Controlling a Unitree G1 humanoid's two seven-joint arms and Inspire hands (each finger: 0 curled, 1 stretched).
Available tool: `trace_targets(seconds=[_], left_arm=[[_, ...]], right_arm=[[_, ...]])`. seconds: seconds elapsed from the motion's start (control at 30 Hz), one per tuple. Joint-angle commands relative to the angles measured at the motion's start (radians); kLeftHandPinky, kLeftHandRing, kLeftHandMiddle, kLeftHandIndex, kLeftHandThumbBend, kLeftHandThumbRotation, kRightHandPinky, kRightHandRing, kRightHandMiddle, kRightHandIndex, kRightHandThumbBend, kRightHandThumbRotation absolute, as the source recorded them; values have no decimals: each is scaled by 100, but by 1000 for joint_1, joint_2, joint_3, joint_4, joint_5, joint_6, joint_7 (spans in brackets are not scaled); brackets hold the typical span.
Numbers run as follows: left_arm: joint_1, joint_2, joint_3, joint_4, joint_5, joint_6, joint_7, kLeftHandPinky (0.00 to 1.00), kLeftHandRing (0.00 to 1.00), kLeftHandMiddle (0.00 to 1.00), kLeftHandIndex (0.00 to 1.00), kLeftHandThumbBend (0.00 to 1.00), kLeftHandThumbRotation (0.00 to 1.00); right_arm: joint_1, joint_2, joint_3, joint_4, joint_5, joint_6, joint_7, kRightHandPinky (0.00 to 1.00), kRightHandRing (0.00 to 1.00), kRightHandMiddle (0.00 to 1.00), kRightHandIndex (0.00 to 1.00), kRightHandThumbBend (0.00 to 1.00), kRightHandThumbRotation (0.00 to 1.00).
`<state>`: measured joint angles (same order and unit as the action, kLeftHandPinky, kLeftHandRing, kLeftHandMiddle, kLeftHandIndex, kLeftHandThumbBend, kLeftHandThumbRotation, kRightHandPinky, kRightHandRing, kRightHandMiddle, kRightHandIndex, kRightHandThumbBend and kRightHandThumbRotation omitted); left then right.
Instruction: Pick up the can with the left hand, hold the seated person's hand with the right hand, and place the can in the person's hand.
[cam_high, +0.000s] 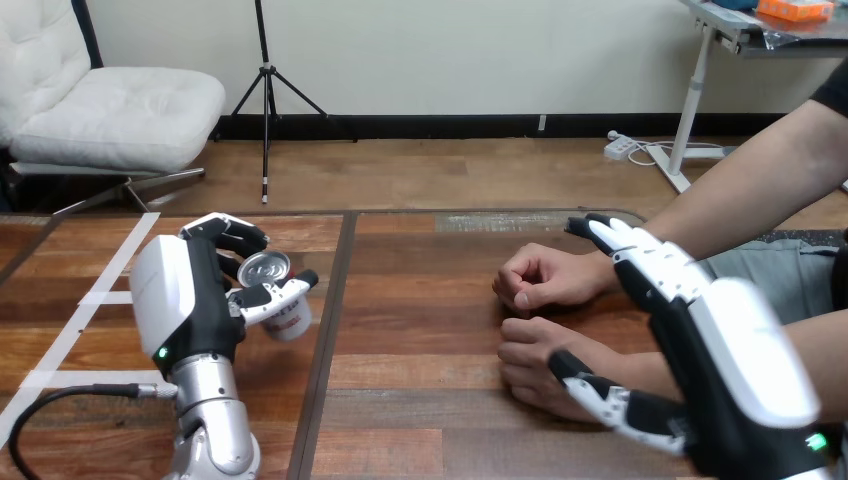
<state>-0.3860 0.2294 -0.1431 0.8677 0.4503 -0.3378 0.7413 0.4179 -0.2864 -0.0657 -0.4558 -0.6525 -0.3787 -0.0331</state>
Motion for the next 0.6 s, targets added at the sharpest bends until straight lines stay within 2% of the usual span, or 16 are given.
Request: trace_targets(seconds=[0.0, 0.03, 0.2, 0.57], left_arm=[[-34, -2, 9, -70, 1, -21, 4, 37, 41, 45, 45, 75, 0], [-34, -3, 10, -71, 0, -21, 3, 37, 41, 45, 45, 75, 0], [-30, -7, 10, -77, 1, -21, 1, 36, 40, 45, 45, 75, 0], [-32, -14, 10, -73, 2, -28, 5, 36, 40, 45, 45, 75, 0]], right_arm=[[-68, -70, -73, -89, -36, 34, 43, 86, 87, 87, 83, 87, 0], [-69, -77, -78, -92, -39, 39, 49, 84, 86, 86, 82, 89, 0], [-74, -134, -111, -137, -91, 118, 146, 78, 83, 83, 79, 96, 0], [-104, -224, -146, -152, -134, 220, 297, 74, 79, 80, 76, 100, 0]])
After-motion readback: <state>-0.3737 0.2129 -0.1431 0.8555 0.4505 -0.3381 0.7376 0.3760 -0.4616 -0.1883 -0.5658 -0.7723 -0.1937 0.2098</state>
